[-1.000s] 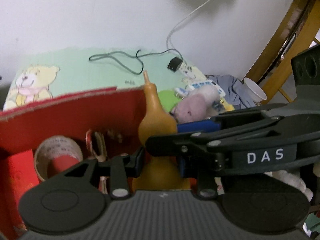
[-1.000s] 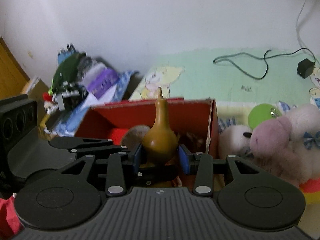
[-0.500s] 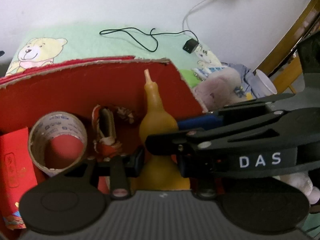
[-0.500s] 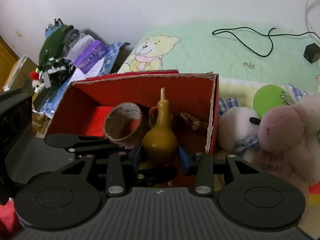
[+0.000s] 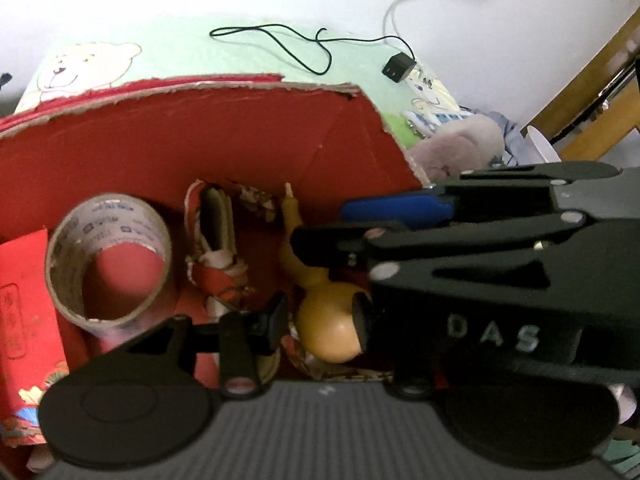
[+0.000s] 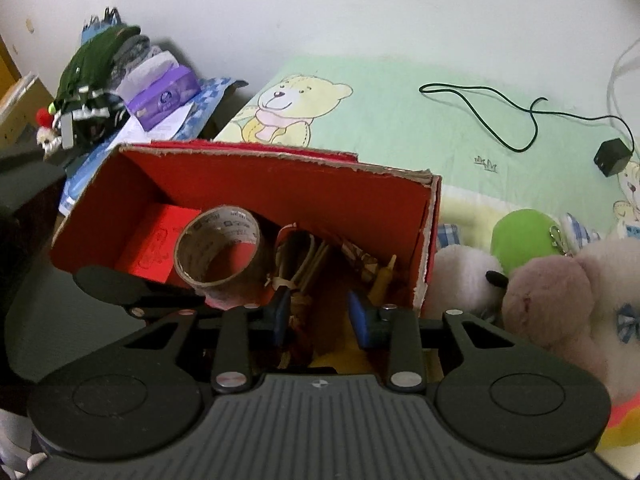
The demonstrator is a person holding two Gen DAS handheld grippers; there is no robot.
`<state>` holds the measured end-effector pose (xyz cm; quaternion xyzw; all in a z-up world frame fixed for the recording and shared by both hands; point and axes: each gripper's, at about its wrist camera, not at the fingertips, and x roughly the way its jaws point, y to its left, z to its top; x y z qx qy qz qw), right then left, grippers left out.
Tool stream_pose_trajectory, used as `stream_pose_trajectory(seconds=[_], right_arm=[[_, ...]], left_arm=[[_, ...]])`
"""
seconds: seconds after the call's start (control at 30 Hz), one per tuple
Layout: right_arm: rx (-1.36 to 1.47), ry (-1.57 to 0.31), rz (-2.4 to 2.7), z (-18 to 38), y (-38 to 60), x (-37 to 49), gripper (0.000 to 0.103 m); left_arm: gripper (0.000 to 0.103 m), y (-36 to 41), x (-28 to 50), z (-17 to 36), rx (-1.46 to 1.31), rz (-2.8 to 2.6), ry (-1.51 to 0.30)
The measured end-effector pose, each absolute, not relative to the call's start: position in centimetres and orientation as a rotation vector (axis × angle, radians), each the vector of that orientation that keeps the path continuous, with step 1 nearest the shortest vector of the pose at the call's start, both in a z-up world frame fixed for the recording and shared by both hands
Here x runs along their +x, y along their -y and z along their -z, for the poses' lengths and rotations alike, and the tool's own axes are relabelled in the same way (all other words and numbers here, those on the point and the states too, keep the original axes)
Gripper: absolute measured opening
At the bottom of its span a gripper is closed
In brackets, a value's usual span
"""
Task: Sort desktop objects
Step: 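Lower the brown gourd into the red box beside the scarf item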
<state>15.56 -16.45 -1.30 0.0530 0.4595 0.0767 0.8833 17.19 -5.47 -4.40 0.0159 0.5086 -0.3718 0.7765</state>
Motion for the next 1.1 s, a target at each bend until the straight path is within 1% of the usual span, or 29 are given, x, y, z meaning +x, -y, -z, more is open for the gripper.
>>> stream_pose_trajectory(seconds=[0.1, 0.3, 0.37, 0.4, 0.43, 1.1], right_arm=[[0.133, -0.947, -0.156, 1.2, 16.8, 15.3, 0.029], [0.11, -0.916, -0.145, 1.4, 16.1, 14.9, 0.03], [0.111, -0.903, -0.139, 1.5, 16.1, 14.7, 0.03], [0.116, -0.898, -0.138, 1.5, 16.1, 14.7, 0.03], [0.123, -0.893, -0.137, 1.6, 16.2, 14.6, 0.029], [0.127, -0.848, -0.135, 1.7, 16.3, 13.7, 0.028]], left_arm=[[0.03, 5.7, 17.0, 4.4, 0.065, 0.781, -1.096], [0.033, 5.9, 16.7, 4.5, 0.1, 0.748, -1.093], [0.039, 5.9, 16.8, 4.6, 0.104, 0.744, -1.096], [0.043, 5.9, 16.8, 4.6, 0.104, 0.74, -1.097], [0.045, 5.7, 16.8, 4.5, 0.104, 0.738, -1.094], [0.047, 6.0, 16.5, 4.3, 0.172, 0.671, -1.073]])
